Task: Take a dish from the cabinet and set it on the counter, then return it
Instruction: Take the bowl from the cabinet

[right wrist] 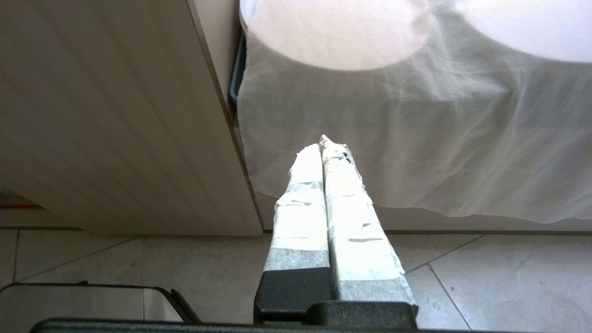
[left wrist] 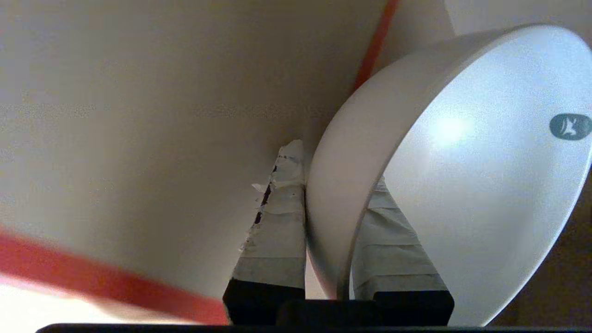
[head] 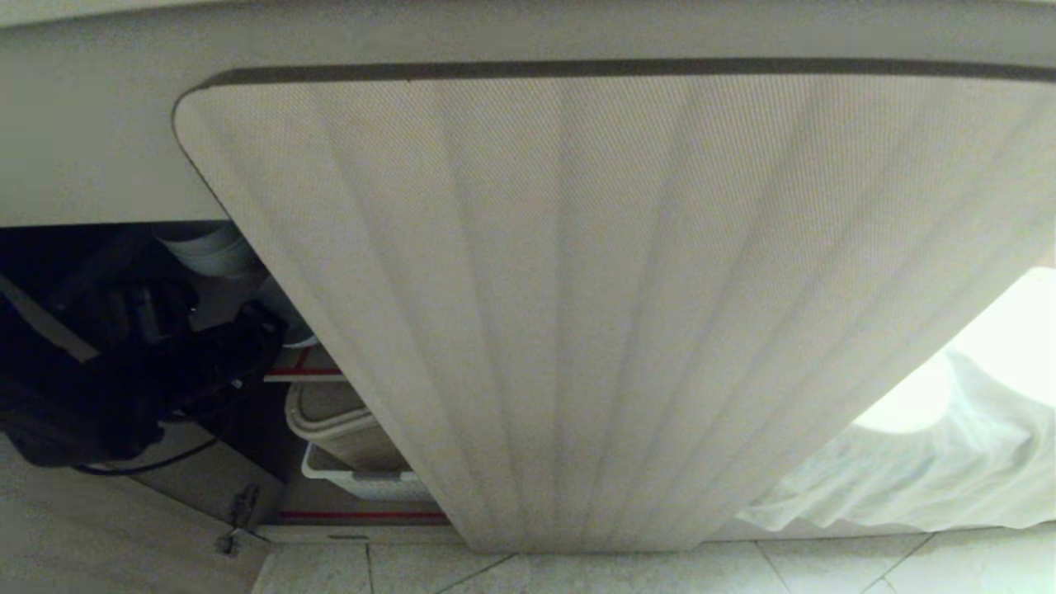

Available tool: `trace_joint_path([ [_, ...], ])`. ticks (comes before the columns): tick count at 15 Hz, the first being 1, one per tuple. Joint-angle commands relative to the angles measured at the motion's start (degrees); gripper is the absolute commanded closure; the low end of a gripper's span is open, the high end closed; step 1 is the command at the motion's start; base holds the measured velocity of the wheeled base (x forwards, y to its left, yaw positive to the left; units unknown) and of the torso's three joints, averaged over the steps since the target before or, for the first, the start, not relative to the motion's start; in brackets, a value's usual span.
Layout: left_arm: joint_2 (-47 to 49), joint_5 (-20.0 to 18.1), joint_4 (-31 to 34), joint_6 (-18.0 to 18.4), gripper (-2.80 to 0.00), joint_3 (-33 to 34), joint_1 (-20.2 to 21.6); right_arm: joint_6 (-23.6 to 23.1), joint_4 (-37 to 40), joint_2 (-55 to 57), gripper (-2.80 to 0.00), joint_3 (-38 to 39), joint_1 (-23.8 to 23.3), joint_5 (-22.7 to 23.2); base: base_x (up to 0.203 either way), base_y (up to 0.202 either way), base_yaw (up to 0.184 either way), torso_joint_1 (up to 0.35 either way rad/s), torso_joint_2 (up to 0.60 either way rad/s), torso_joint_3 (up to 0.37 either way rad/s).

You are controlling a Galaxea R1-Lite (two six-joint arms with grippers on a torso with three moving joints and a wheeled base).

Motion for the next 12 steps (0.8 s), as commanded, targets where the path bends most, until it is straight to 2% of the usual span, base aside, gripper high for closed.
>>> trace_joint_path([
  [1,-0.10,0.20,-1.12,-0.25,0.00,-0.06,0.08,0.02,0.01,0.00,0.00,0.00,0.01,0.00,0.000,0.000,0.000,0.000,0.00,0.000],
  [12,-2.64,0.39,-4.54,-0.36,0.00,-1.82,0.21,0.02,-0.03,0.00,0.00,0.00,0.04,0.00,0.000,0.000,0.000,0.000,0.00,0.000],
])
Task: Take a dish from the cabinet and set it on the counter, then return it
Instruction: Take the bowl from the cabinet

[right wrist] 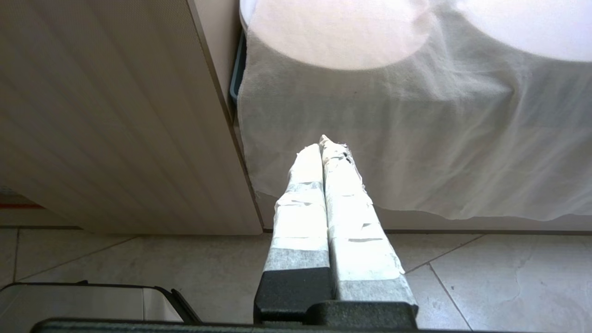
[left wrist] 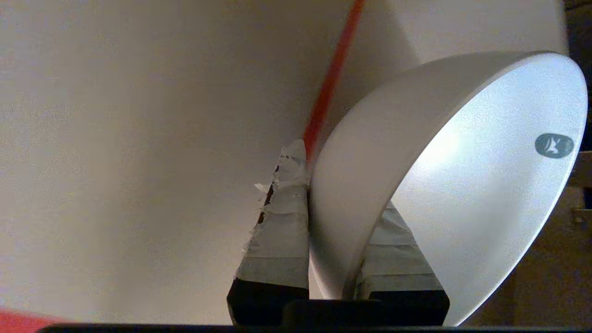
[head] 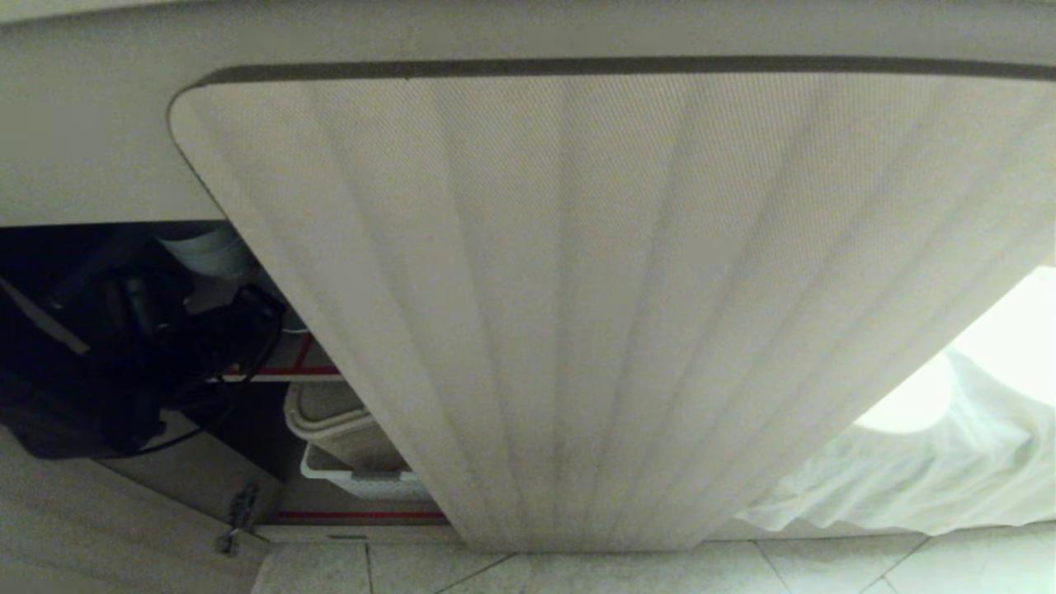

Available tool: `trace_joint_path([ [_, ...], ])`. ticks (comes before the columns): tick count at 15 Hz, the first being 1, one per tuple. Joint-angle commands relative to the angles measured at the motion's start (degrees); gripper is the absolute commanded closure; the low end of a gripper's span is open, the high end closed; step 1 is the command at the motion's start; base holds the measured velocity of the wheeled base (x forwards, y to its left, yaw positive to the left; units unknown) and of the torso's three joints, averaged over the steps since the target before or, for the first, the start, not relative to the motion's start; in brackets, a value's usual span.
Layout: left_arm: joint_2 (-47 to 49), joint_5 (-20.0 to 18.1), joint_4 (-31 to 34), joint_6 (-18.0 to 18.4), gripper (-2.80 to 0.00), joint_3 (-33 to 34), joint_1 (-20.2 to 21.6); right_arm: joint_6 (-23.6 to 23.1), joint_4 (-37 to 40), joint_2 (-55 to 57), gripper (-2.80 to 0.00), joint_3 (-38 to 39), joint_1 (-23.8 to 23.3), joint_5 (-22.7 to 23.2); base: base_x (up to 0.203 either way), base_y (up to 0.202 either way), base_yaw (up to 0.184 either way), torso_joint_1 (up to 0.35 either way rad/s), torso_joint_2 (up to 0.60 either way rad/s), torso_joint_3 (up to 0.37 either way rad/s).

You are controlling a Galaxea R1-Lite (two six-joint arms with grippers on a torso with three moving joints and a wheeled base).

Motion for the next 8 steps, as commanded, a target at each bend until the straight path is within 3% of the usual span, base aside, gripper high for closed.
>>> trace_joint_path([
  [1,-2.03,-0.13,-0.61,-0.41,0.00,-0.32,0.26,0.02,-0.04,0.00,0.00,0.00,0.07,-0.01,0.000,0.000,0.000,0.000,0.00,0.000],
  [8,-3.08,0.22,-0.35,-0.58,0.00,1.24,0.08,0.02,-0.03,0.00,0.00,0.00,0.06,-0.01,0.000,0.000,0.000,0.000,0.00,0.000],
])
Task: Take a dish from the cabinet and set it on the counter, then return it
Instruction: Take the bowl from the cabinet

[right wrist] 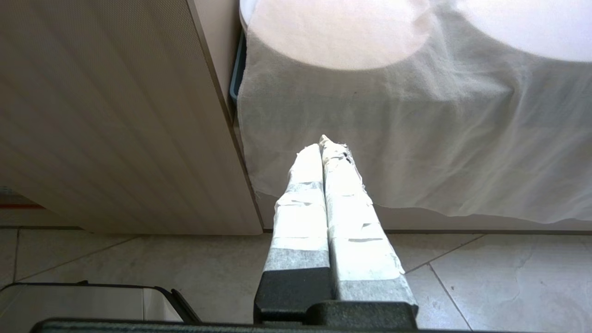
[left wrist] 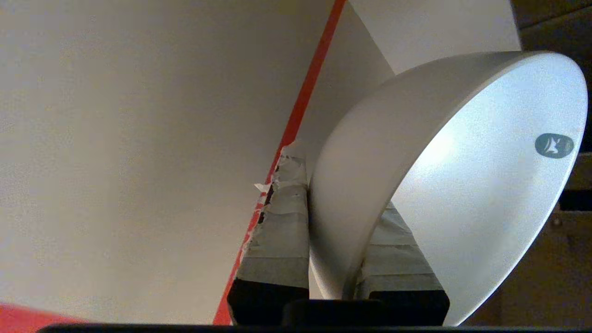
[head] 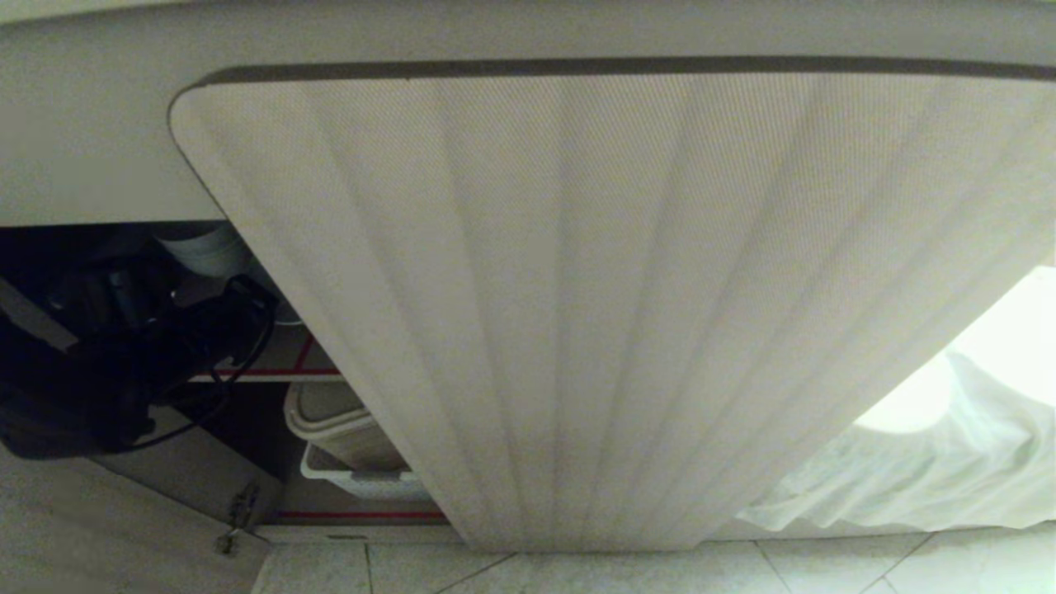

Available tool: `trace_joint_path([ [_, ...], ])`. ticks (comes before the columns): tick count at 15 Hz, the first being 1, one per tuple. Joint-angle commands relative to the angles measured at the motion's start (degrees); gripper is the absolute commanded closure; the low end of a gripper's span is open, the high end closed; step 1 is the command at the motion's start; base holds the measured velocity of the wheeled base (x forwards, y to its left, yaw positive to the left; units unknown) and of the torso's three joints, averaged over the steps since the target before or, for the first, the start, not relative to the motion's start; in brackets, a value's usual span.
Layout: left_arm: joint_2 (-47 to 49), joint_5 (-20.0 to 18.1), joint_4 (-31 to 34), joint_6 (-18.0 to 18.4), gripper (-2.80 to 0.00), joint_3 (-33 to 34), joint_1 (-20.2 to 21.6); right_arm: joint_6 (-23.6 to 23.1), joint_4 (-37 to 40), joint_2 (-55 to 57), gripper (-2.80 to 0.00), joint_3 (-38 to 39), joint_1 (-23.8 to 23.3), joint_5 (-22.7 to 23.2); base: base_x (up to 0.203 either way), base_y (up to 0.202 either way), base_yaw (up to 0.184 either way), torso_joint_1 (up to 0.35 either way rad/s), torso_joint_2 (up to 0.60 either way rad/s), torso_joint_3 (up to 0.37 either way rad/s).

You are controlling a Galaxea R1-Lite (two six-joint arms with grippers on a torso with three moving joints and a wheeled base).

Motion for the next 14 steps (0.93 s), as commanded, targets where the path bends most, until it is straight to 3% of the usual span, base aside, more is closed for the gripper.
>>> trace_joint_path([
  [1,-0.91,-0.11,-0.39,-0.31,0.00,0.74,-0.04,-0.01,-0.02,0.00,0.00,0.00,0.05,-0.01,0.000,0.000,0.000,0.000,0.00,0.000],
  [6,-1.44,-0.11,-0.14,-0.22,0.00,1.27,-0.20,-0.01,0.00,0.00,0.00,0.00,0.00,-0.01,0.000,0.000,0.000,0.000,0.00,0.000],
  [14,-5.31,-0.39,-0.20,-0.05,0.00,8.45,-1.39,-0.01,0.00,0.00,0.00,0.00,0.00,-0.01,0.000,0.000,0.000,0.000,0.00,0.000],
])
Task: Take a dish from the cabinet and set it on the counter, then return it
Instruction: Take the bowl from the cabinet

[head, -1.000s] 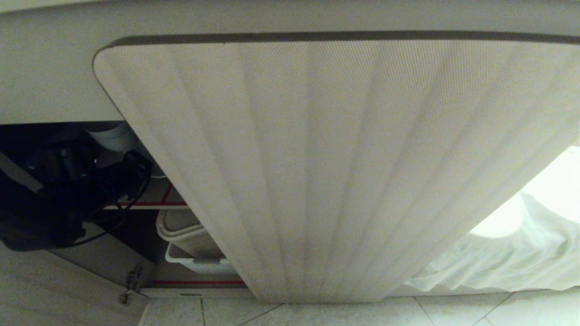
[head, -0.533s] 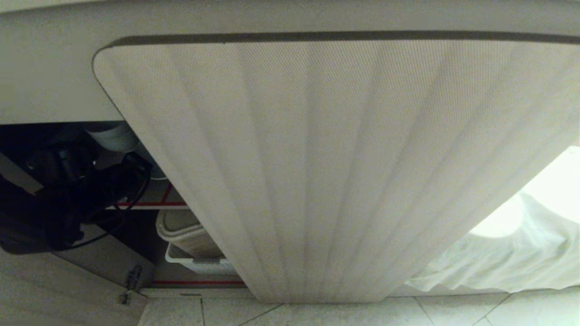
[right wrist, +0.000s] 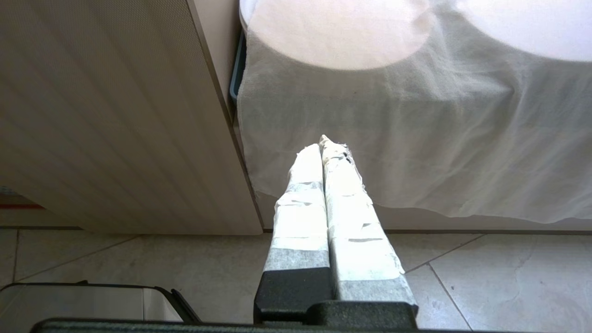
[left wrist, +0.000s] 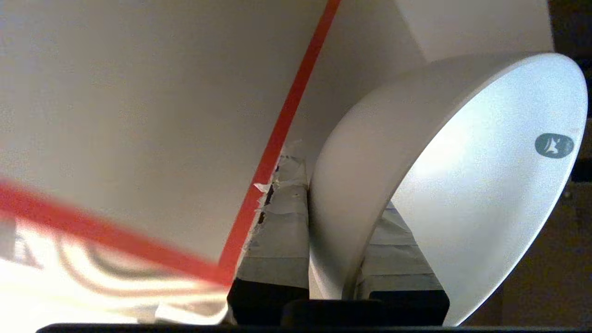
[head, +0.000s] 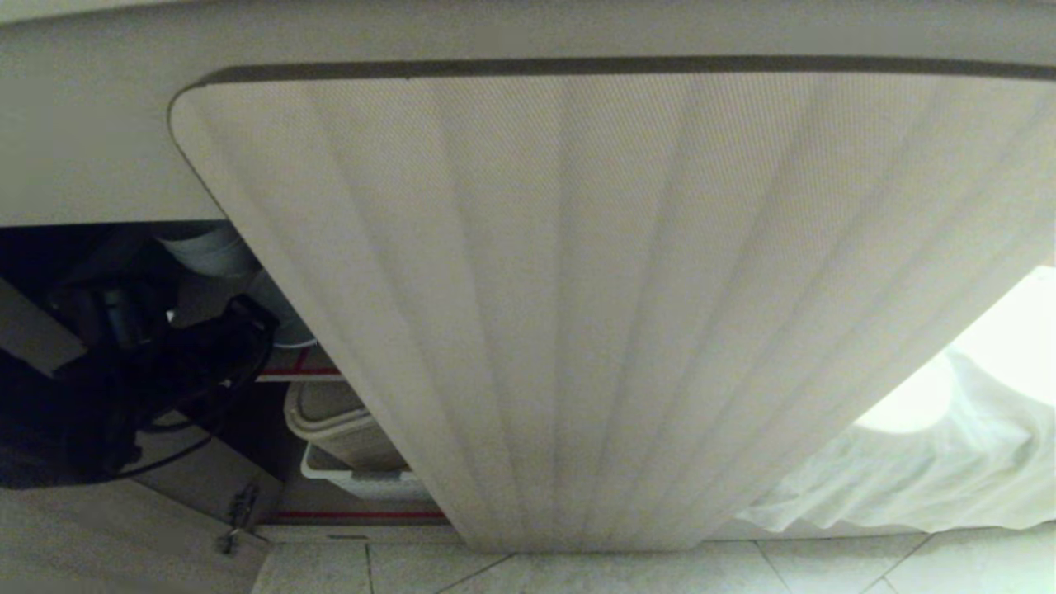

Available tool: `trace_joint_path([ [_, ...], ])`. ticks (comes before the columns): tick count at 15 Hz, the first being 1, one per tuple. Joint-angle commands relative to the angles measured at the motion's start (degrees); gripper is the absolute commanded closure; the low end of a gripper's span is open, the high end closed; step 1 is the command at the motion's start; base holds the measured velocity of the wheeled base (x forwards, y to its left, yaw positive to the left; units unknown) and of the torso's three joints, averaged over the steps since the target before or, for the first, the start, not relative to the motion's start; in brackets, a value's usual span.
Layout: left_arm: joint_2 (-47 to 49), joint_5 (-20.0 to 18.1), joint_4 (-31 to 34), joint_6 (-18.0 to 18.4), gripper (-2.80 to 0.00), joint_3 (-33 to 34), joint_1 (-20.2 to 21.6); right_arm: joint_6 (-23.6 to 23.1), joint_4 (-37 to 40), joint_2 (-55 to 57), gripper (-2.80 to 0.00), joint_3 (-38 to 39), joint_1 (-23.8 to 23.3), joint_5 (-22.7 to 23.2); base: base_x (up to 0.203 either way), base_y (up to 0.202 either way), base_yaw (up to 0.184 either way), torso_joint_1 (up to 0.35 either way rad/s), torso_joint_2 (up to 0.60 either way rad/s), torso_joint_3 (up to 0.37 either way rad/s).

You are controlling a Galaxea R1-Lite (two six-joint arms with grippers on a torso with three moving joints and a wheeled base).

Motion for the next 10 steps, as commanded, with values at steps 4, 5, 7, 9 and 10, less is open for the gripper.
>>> trace_joint_path([
  [4,-4.93,-0.50,-0.18,-0.32,0.00,5.15,-0.67,-0.01,0.00,0.00,0.00,0.00,0.04,0.01,0.000,0.000,0.000,0.000,0.00,0.000],
  [5,-5.87,-0.53,-0.14,-0.32,0.00,6.24,-0.81,-0.01,0.00,0.00,0.00,0.00,0.00,0.01,0.000,0.000,0.000,0.000,0.00,0.000],
  [7,-7.39,-0.50,-0.09,-0.37,0.00,8.30,-1.10,-0.01,-0.07,0.00,0.00,0.00,0.00,0.01,0.000,0.000,0.000,0.000,0.00,0.000],
  [9,-9.13,-0.62,0.04,-0.36,0.00,10.73,-1.26,-0.01,0.00,0.00,0.00,0.00,0.02,0.01,0.000,0.000,0.000,0.000,0.00,0.000],
  [10,-9.79,-0.61,0.04,-0.32,0.00,12.02,-1.47,-0.01,0.00,0.00,0.00,0.00,0.01,0.01,0.000,0.000,0.000,0.000,0.00,0.000],
])
